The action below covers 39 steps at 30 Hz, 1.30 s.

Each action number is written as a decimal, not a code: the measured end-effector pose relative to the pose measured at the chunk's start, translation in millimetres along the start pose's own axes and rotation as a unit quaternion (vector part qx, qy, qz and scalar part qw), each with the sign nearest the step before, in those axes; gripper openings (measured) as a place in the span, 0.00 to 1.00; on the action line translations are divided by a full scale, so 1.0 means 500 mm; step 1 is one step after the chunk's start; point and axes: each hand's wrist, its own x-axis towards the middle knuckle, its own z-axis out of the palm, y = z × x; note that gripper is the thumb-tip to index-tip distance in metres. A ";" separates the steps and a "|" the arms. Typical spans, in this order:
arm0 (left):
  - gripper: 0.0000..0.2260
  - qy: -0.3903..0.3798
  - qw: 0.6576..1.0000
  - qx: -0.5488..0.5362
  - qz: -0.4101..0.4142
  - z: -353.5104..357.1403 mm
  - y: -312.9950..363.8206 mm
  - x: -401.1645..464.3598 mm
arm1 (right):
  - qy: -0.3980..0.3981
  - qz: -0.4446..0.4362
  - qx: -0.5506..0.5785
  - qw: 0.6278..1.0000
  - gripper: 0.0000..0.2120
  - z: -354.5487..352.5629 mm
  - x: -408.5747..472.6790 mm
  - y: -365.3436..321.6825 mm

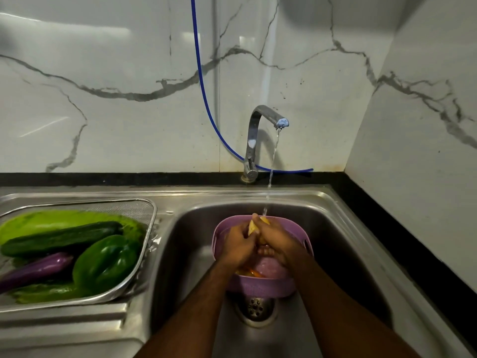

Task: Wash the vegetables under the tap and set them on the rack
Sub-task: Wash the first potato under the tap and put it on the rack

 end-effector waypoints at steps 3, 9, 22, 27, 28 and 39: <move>0.10 0.026 0.999 -0.043 0.000 0.002 0.000 0.007 | -0.031 -0.013 0.030 0.999 0.17 0.005 -0.005 -0.011; 0.11 0.027 0.987 -0.139 -0.076 0.007 0.010 0.021 | -0.022 -0.004 0.050 0.999 0.16 -0.021 -0.004 -0.029; 0.10 0.002 0.984 -0.179 -0.021 -0.001 0.030 0.023 | -0.053 -0.034 0.146 0.987 0.11 -0.028 0.009 -0.020; 0.10 0.014 0.985 -0.172 -0.007 0.001 0.036 0.016 | -0.081 -0.043 0.116 0.989 0.11 -0.022 0.007 -0.018; 0.11 0.005 0.985 -0.175 -0.006 0.002 0.038 0.015 | -0.054 -0.054 0.092 0.993 0.10 -0.018 0.007 -0.019; 0.17 -0.003 0.966 -0.255 -0.054 0.012 0.046 0.021 | -0.150 -0.037 0.165 0.974 0.12 -0.050 -0.017 -0.051</move>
